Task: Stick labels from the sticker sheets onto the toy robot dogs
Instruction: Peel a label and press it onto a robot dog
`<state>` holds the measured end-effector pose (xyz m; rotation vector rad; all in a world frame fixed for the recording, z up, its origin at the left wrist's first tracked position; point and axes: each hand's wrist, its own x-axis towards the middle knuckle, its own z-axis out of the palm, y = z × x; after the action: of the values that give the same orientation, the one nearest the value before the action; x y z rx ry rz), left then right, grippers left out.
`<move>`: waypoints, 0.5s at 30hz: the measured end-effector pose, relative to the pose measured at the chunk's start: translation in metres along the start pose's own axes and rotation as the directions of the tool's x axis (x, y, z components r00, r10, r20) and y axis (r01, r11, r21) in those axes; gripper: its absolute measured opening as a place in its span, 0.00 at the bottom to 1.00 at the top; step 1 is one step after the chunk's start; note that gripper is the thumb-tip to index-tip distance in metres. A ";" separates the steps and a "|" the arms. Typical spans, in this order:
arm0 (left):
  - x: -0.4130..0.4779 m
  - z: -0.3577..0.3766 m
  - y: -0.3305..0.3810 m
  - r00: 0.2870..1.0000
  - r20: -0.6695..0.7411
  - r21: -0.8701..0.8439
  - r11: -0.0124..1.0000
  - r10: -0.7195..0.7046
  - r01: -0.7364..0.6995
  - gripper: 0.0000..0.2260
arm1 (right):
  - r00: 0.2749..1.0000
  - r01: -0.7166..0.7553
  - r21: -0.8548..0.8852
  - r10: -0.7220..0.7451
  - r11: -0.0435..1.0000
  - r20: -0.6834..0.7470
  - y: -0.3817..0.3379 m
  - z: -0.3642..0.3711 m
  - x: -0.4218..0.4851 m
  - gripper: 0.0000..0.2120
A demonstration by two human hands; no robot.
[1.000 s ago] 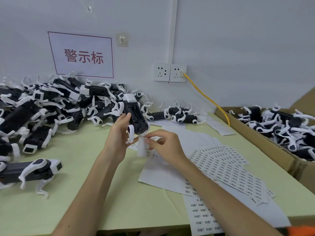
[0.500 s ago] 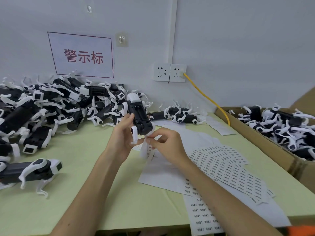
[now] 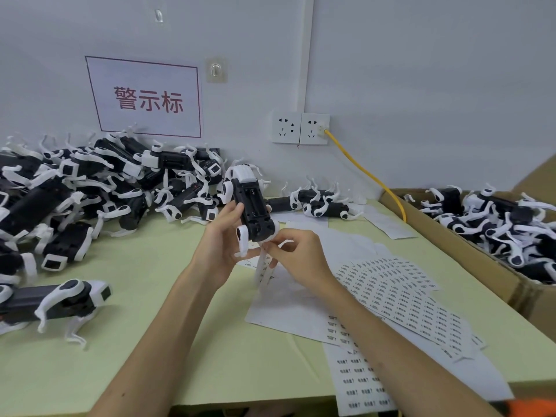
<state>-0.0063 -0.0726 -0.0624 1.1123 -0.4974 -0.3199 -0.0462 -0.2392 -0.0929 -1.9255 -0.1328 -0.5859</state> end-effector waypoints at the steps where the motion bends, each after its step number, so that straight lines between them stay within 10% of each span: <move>1: 0.000 0.000 0.000 1.000 -0.012 -0.014 1.000 0.000 0.000 0.21 | 1.000 0.006 0.000 -0.006 1.000 0.002 -0.001 0.000 0.000 0.08; 15: 0.000 0.000 0.002 0.999 -0.037 -0.084 0.996 -0.014 0.011 0.22 | 0.999 0.038 0.002 -0.038 0.999 0.021 -0.001 -0.002 -0.004 0.13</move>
<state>-0.0063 -0.0719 -0.0608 1.0382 -0.4407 -0.3274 -0.0504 -0.2396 -0.0930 -1.9315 -0.1842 -0.5907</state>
